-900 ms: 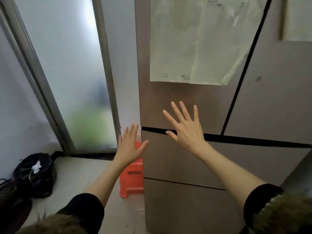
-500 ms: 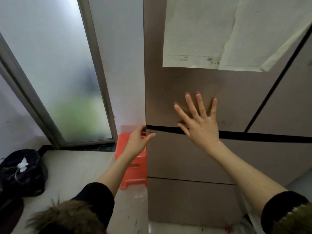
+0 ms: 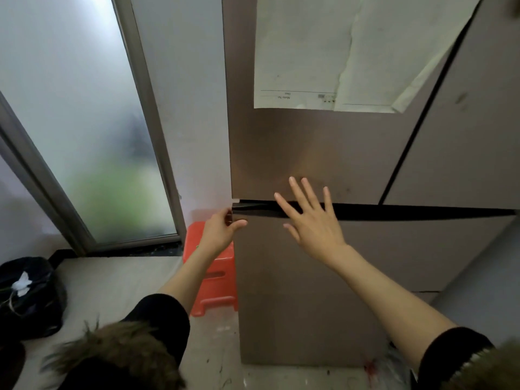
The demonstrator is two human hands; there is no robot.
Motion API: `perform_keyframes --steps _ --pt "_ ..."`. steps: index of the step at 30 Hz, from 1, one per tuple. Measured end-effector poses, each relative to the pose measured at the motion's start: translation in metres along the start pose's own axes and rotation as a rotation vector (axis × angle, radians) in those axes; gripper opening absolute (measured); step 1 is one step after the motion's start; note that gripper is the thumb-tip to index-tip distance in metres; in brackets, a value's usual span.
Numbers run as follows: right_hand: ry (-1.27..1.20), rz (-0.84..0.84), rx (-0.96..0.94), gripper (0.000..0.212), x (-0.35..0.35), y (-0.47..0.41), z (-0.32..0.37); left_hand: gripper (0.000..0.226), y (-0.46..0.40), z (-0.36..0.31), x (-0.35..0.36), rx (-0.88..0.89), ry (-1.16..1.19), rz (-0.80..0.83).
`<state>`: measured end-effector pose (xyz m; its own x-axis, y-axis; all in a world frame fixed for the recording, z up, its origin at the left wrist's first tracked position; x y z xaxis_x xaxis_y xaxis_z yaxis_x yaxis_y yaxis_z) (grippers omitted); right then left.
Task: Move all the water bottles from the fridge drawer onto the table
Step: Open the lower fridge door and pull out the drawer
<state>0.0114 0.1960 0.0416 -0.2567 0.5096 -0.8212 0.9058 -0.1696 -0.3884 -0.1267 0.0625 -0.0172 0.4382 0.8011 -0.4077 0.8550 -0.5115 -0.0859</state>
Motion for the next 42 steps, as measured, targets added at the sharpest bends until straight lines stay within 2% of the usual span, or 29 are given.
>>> perform_keyframes --steps 2,4,10,14,17,24,29,33,38,42 --pt "-0.130 0.216 -0.010 0.061 0.011 0.019 0.010 0.032 0.026 0.001 -0.002 0.003 0.018 -0.013" --pt "-0.205 0.314 -0.013 0.056 0.010 0.038 0.019 0.033 0.054 -0.002 -0.002 0.010 0.010 -0.027" --pt "-0.367 0.374 -0.006 0.061 -0.018 0.110 0.032 0.032 0.142 -0.015 0.005 0.080 0.019 -0.057" --pt "-0.499 0.438 0.019 0.060 -0.043 0.145 0.021 0.040 0.194 -0.024 0.012 0.121 -0.031 -0.046" --pt "-0.518 0.439 0.040 0.054 -0.060 0.172 0.013 0.051 0.228 -0.040 0.016 0.192 -0.021 0.006" --pt "-0.585 0.417 0.175 0.047 -0.088 0.246 -0.001 0.038 0.279 -0.089 0.038 0.447 -0.178 0.161" --pt "-0.654 0.406 0.327 0.045 -0.107 0.304 -0.019 0.045 0.329 -0.112 0.059 0.663 -0.254 0.250" --pt "-0.768 0.385 0.481 0.045 -0.121 0.354 -0.037 0.049 0.375 -0.126 0.087 0.687 -0.222 0.364" --pt "-0.888 0.456 0.696 0.053 -0.126 0.429 -0.065 0.051 0.426 -0.146 0.127 0.766 -0.229 0.559" --pt "-0.839 0.349 0.791 0.051 -0.150 0.473 -0.100 0.055 0.456 -0.162 0.172 0.859 -0.264 0.692"
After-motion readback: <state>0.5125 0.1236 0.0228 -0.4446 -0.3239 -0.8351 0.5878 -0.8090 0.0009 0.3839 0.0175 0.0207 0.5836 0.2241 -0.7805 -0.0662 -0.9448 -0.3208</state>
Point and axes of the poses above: each hand's wrist, its own y-axis away from the middle knuckle, its own x-axis out of the palm, z = x × y, the point moved 7 cm from there along -y, towards the middle knuckle, and after that the axes turned 11 degrees about y, right-handed, at the moved point
